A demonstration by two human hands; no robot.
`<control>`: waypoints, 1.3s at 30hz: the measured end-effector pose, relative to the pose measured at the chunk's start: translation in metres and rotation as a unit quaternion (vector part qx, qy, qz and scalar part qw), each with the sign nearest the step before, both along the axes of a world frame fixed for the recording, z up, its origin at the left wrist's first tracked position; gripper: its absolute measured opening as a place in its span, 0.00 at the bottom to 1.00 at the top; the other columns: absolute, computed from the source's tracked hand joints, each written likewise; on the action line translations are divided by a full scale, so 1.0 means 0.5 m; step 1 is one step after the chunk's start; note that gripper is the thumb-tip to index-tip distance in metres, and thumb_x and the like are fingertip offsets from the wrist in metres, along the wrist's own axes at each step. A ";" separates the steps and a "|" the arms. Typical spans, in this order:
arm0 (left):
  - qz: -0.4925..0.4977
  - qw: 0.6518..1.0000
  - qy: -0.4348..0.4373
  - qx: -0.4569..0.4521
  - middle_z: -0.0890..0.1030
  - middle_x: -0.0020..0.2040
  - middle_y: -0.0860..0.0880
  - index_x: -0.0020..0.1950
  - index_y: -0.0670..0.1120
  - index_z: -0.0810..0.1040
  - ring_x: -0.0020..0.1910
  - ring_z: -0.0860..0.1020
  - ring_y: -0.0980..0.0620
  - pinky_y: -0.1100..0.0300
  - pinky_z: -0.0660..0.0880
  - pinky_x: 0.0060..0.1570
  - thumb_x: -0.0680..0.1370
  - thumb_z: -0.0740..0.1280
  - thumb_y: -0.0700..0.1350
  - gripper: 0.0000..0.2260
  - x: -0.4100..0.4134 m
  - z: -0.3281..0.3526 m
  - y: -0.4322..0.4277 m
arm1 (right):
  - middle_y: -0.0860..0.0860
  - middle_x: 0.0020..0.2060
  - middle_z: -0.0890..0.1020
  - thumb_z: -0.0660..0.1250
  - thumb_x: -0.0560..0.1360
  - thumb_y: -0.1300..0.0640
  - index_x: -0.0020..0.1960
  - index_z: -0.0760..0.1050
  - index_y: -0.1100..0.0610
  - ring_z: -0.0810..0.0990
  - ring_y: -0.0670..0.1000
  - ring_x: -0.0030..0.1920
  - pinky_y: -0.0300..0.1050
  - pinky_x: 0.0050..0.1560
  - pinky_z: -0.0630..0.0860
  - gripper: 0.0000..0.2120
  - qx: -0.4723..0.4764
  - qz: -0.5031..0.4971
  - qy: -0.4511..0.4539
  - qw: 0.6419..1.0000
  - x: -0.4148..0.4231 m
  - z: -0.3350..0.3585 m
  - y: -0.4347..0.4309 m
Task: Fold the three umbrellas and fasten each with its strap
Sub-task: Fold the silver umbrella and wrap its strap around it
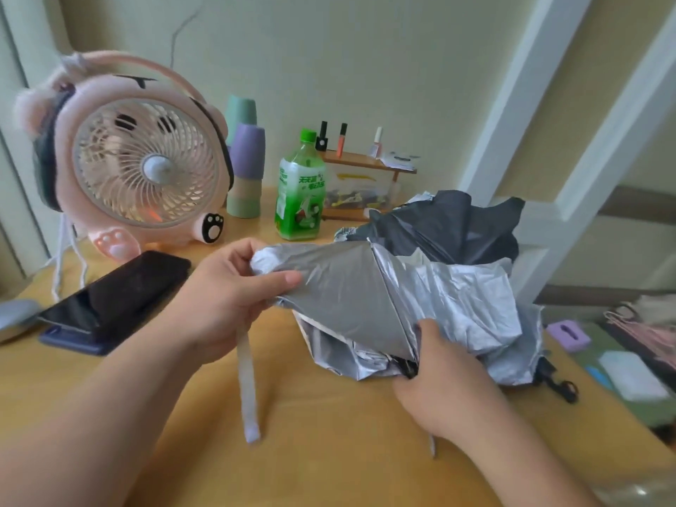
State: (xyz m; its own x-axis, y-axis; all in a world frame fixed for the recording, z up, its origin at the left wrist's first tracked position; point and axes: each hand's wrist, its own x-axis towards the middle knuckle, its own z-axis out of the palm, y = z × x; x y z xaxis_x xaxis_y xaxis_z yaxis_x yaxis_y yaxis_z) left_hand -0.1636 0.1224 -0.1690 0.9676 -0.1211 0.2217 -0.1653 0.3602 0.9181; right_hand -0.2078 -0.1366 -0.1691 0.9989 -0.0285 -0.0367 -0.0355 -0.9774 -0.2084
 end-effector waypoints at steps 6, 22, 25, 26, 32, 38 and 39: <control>-0.040 0.979 -0.087 -0.181 0.79 0.49 0.38 0.56 0.43 0.74 0.48 0.83 0.41 0.48 0.81 0.54 0.71 0.73 0.31 0.18 -0.017 0.104 -0.064 | 0.51 0.41 0.81 0.59 0.82 0.55 0.64 0.63 0.43 0.81 0.49 0.27 0.38 0.27 0.74 0.14 0.249 -0.052 0.003 0.967 0.005 0.040 -0.035; 0.038 0.957 0.044 0.286 0.85 0.46 0.54 0.48 0.56 0.81 0.48 0.84 0.53 0.43 0.81 0.54 0.66 0.68 0.72 0.23 -0.044 0.107 -0.259 | 0.56 0.28 0.73 0.57 0.81 0.62 0.46 0.72 0.54 0.72 0.55 0.29 0.46 0.28 0.66 0.09 0.554 -0.083 -0.127 0.819 -0.013 0.087 -0.066; -0.037 0.963 0.135 0.231 0.84 0.54 0.54 0.58 0.54 0.80 0.53 0.83 0.52 0.45 0.82 0.55 0.68 0.68 0.74 0.29 -0.035 0.096 -0.302 | 0.54 0.40 0.83 0.60 0.79 0.55 0.58 0.74 0.47 0.83 0.58 0.41 0.48 0.41 0.76 0.10 0.461 -0.065 -0.138 0.874 -0.013 0.059 -0.055; -0.042 0.964 0.152 0.213 0.84 0.55 0.53 0.60 0.54 0.79 0.54 0.84 0.50 0.45 0.82 0.54 0.67 0.68 0.76 0.33 -0.030 0.095 -0.312 | 0.55 0.46 0.83 0.60 0.77 0.52 0.62 0.73 0.43 0.83 0.61 0.49 0.49 0.47 0.76 0.14 0.456 -0.060 -0.142 0.877 -0.016 0.052 -0.049; 0.000 0.979 0.128 0.160 0.87 0.50 0.52 0.60 0.56 0.78 0.49 0.86 0.45 0.39 0.83 0.50 0.72 0.76 0.59 0.20 -0.015 0.067 -0.330 | 0.56 0.31 0.78 0.58 0.79 0.63 0.69 0.64 0.36 0.75 0.54 0.25 0.45 0.28 0.73 0.26 0.512 -0.030 -0.105 0.852 -0.025 0.017 -0.045; 0.017 0.987 0.098 0.127 0.86 0.50 0.43 0.62 0.48 0.74 0.47 0.86 0.39 0.36 0.82 0.49 0.68 0.77 0.39 0.24 -0.029 0.010 -0.317 | 0.59 0.30 0.82 0.64 0.80 0.64 0.59 0.73 0.53 0.80 0.61 0.27 0.51 0.27 0.79 0.11 0.558 -0.024 -0.007 0.829 -0.036 0.008 -0.040; 0.023 0.988 0.095 0.121 0.86 0.50 0.43 0.62 0.48 0.74 0.45 0.85 0.38 0.39 0.83 0.45 0.68 0.76 0.39 0.25 -0.032 0.002 -0.315 | 0.59 0.31 0.83 0.66 0.79 0.64 0.57 0.75 0.53 0.82 0.63 0.29 0.55 0.30 0.81 0.10 0.551 -0.014 0.002 0.834 -0.037 0.007 -0.039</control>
